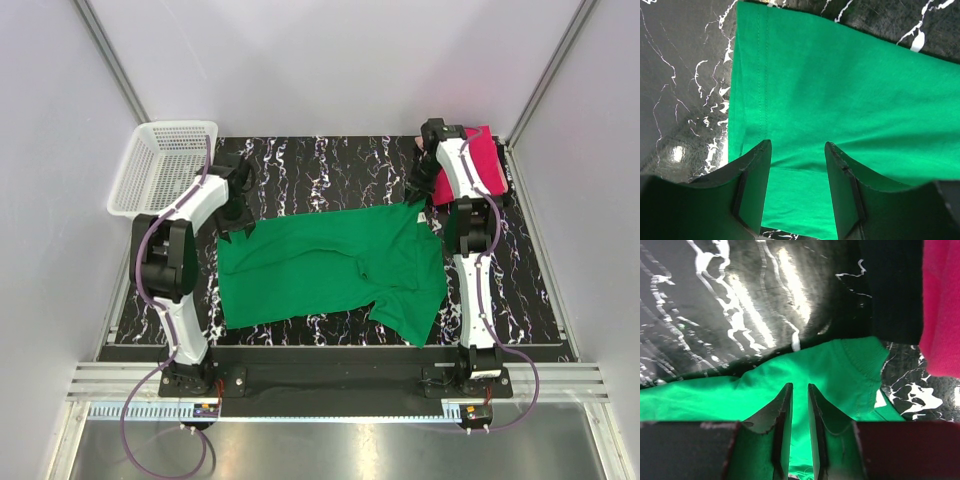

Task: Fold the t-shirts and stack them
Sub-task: Fold the tshirt

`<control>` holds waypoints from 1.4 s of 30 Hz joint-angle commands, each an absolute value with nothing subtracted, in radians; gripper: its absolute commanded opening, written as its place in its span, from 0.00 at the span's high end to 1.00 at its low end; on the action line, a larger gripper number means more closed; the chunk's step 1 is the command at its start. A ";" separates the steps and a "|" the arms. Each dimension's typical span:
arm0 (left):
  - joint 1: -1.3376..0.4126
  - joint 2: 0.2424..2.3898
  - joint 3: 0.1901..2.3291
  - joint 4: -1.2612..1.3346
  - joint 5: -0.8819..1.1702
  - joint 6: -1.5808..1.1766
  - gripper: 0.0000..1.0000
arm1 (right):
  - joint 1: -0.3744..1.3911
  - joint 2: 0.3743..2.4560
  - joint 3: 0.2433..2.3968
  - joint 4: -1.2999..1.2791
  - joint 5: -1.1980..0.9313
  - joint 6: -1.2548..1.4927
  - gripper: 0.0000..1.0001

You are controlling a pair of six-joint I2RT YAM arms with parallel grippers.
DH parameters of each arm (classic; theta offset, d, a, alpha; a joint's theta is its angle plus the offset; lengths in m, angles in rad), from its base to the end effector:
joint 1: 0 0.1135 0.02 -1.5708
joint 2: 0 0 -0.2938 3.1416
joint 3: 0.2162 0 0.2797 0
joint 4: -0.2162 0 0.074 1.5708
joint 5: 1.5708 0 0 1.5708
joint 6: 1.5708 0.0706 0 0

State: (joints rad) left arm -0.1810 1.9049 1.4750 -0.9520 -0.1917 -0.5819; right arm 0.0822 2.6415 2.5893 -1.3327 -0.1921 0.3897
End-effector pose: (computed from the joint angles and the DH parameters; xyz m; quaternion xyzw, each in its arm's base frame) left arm 0.4122 -0.0618 0.1910 -0.2062 0.9693 0.0535 0.1226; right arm 0.5772 0.0611 0.1592 0.1430 0.9808 0.1144 0.0675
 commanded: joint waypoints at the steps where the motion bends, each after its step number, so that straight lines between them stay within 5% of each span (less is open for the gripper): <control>1: -0.169 1.933 1.525 -0.945 -0.233 -0.609 0.48 | 0.078 2.648 2.571 -1.344 -0.143 0.387 0.75; 17: -0.152 2.206 1.784 -1.066 -0.325 -0.684 0.55 | 0.066 2.666 2.554 -1.341 -0.110 0.385 0.78; 18: -0.153 2.215 1.795 -1.071 -0.331 -0.683 0.60 | 0.066 2.671 2.553 -1.344 -0.109 0.385 0.81; 19: -0.153 2.221 1.798 -1.080 -0.334 -0.680 0.64 | 0.067 2.672 2.550 -1.344 -0.106 0.384 0.99; 20: -0.152 2.226 1.798 -1.083 -0.339 -0.678 0.69 | 0.067 2.674 2.548 -1.345 -0.104 0.385 1.00; 24: -0.147 2.252 1.796 -1.084 -0.341 -0.663 0.79 | 0.066 2.672 2.537 -1.348 -0.083 0.390 1.00; 36: -0.146 2.410 2.045 -1.201 -0.354 -0.595 0.76 | 0.066 2.657 2.505 -1.350 -0.041 0.405 1.00; 42: -0.146 2.494 2.226 -1.267 -0.331 -0.577 0.92 | 0.061 2.678 2.542 -1.350 -0.055 0.419 1.00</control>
